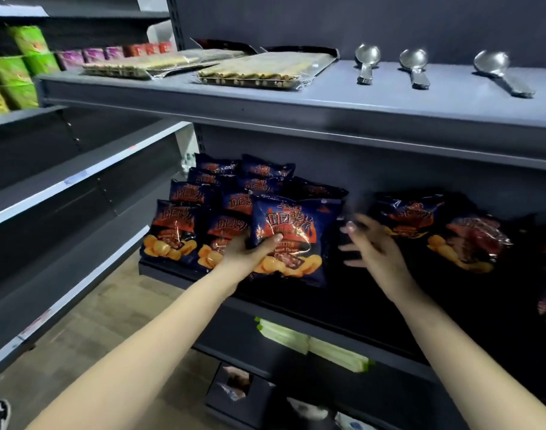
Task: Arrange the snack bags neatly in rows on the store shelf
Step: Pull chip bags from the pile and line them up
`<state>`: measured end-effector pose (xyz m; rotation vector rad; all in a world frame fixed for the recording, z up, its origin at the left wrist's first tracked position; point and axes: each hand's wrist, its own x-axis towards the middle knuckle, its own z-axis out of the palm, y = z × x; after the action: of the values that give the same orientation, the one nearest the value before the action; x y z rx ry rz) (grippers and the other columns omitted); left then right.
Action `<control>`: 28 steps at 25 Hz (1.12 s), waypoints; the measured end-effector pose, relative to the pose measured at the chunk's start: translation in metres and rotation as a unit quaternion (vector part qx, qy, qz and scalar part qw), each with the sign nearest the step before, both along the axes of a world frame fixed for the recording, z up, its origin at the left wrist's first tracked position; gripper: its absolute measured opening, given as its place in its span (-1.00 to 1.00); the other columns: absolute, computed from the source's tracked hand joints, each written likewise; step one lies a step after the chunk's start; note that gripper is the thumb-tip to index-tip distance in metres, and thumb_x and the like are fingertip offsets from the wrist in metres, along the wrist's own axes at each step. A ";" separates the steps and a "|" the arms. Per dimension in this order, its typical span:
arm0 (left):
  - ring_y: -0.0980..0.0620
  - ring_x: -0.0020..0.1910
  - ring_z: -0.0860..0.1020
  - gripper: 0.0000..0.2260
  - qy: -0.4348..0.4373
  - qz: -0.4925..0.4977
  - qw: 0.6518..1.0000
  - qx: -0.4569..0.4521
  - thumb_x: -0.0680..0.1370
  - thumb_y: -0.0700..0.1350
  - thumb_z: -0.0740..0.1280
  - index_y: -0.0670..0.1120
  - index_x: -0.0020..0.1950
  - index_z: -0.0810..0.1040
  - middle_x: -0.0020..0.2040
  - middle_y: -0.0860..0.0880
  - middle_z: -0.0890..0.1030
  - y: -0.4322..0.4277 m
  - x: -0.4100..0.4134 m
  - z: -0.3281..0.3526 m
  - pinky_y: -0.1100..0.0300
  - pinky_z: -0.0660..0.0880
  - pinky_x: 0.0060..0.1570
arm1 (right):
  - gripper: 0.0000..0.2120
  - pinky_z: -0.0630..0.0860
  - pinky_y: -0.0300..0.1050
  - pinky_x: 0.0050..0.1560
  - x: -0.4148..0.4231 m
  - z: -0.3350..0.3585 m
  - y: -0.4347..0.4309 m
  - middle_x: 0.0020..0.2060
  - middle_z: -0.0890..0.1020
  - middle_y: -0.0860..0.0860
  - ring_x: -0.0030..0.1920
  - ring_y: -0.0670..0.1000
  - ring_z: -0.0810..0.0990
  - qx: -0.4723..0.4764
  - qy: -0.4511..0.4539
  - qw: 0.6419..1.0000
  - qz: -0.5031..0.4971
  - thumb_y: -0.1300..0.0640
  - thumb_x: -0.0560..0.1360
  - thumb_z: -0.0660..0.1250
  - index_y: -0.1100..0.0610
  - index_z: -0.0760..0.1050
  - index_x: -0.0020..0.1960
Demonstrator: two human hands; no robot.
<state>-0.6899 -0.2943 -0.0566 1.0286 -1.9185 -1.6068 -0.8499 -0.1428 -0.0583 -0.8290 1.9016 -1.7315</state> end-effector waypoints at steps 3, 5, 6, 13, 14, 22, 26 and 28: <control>0.04 0.21 0.45 -0.60 0.045 0.018 0.995 0.088 0.43 0.14 0.38 0.04 0.19 0.40 0.15 0.06 0.51 0.005 -0.006 -0.022 0.18 0.34 0.16 | -0.52 0.54 -0.35 -0.13 0.036 -0.020 -0.001 0.18 0.51 -0.01 -0.06 -0.19 0.54 0.093 -0.009 0.993 0.073 0.05 0.50 0.32 -0.05 0.27 0.37; 0.05 0.15 0.51 -0.70 0.075 0.001 0.993 0.086 0.45 0.08 0.38 0.06 0.13 0.44 0.07 0.08 0.55 0.011 -0.009 -0.036 0.21 0.37 0.09 | -0.61 0.56 -0.27 -0.06 0.054 -0.032 -0.007 0.12 0.52 0.01 -0.10 -0.17 0.55 0.088 -0.046 0.993 0.058 0.12 0.46 0.39 -0.13 0.31 0.17; 0.04 0.13 0.53 -0.70 0.088 0.001 0.993 0.080 0.46 0.07 0.38 0.03 0.15 0.46 0.05 0.07 0.57 0.012 -0.010 -0.039 0.22 0.39 0.07 | -0.64 0.53 -0.34 -0.08 0.059 -0.036 -0.009 0.06 0.53 -0.03 -0.08 -0.14 0.55 0.087 -0.030 0.995 0.031 0.14 0.45 0.40 -0.13 0.30 0.09; 0.22 0.00 0.54 -0.70 0.106 -0.035 0.994 -0.007 0.48 -0.04 0.39 0.02 0.17 0.42 -0.02 0.14 0.56 0.009 -0.016 -0.047 0.52 0.42 -0.15 | -0.62 0.49 -0.15 0.11 0.066 -0.055 -0.013 0.02 0.63 -0.02 0.06 -0.03 0.60 0.120 0.022 0.990 -0.067 0.03 0.41 0.44 0.08 0.48 0.19; 0.27 -0.01 0.52 -0.64 0.110 -0.035 0.993 -0.031 0.48 -0.05 0.39 0.02 0.22 0.37 0.00 0.13 0.55 0.008 -0.016 -0.046 0.53 0.41 -0.14 | -0.66 0.48 -0.23 0.09 0.067 -0.056 -0.014 -0.02 0.63 -0.03 0.03 -0.03 0.60 0.118 0.018 0.990 -0.077 0.04 0.42 0.44 0.09 0.50 0.15; 0.23 0.24 0.36 -0.32 0.062 -0.088 0.978 -0.180 0.53 -0.08 0.30 0.12 0.51 -0.03 0.45 0.08 0.28 0.012 -0.009 -0.056 0.28 0.36 0.12 | -0.18 0.40 -0.54 -0.12 0.086 -0.064 -0.018 0.10 0.44 -0.25 0.09 -0.19 0.47 0.059 0.038 0.987 -0.145 0.23 0.43 0.41 -0.06 0.00 0.50; 0.22 0.37 0.22 -0.21 0.047 -0.121 0.968 -0.214 0.51 -0.21 0.31 0.09 0.52 -0.17 0.52 0.04 0.11 0.014 -0.006 -0.065 0.60 0.20 0.12 | -0.17 0.46 -0.22 -0.08 0.094 -0.080 -0.021 0.04 0.56 -0.09 0.02 0.00 0.58 0.092 0.057 0.978 -0.180 0.20 0.42 0.40 -0.09 -0.03 0.50; 0.14 0.39 0.25 -0.19 0.029 -0.128 0.962 -0.240 0.51 -0.21 0.31 0.05 0.51 -0.22 0.54 0.00 0.04 0.015 -0.007 -0.068 0.59 0.20 0.10 | -0.17 0.47 -0.17 -0.04 0.093 -0.086 -0.023 0.12 0.58 0.02 0.07 0.06 0.59 0.107 0.062 0.974 -0.191 0.16 0.42 0.40 -0.08 -0.04 0.50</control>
<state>-0.6967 -0.2797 -0.1248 0.5446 -2.3131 -1.1743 -0.7564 -0.1656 -0.1443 -0.5244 2.4086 -1.6683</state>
